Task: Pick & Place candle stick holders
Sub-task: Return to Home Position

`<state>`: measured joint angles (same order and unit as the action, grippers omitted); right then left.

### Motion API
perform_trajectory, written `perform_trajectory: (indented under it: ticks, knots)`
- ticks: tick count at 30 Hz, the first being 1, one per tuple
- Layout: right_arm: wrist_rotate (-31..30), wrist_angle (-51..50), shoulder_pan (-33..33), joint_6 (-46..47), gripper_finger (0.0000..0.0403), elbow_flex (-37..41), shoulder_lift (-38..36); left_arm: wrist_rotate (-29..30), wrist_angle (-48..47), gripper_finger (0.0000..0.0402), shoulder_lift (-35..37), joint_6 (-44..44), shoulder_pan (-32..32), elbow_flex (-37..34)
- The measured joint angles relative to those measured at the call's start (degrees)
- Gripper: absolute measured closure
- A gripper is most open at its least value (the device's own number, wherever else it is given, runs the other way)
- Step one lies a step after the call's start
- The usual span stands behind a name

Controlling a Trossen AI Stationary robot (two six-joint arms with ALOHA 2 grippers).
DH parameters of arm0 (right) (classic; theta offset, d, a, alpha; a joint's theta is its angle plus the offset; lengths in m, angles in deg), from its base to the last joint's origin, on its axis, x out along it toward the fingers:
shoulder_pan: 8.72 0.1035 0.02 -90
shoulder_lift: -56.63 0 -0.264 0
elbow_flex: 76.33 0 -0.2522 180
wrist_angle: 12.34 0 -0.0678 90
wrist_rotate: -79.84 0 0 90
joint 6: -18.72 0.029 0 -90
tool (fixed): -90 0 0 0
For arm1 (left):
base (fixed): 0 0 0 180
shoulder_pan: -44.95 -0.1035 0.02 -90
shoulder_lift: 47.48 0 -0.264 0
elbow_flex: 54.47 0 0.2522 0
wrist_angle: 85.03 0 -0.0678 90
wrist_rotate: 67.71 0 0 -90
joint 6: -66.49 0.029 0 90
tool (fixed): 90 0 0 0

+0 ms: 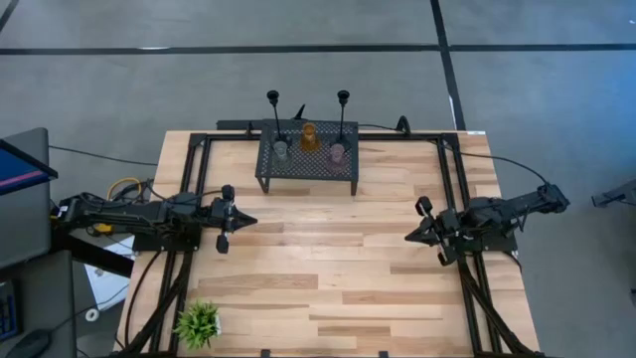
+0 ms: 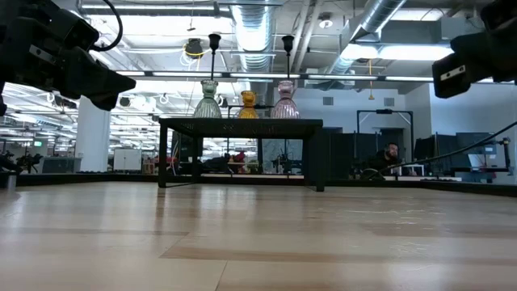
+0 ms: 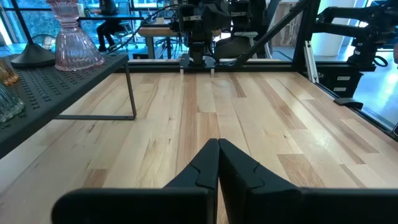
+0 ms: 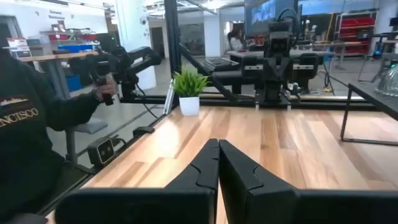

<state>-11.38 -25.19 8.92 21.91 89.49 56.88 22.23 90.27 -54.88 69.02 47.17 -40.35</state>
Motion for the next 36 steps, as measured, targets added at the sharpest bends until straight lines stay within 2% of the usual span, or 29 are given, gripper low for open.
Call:
perform_trajectory:
  ticks: [12,36]
  knots:
    - [1.21,-0.17,-0.03,2.89,0.0403,0.04,0.46,0.01,-0.02,0.0391,0.0,0.17,0.0,-0.02]
    - [1.19,-0.18,-0.03,2.87,0.0403,0.1,0.46,0.01,0.46,0.0389,0.0,0.16,0.02,0.0]
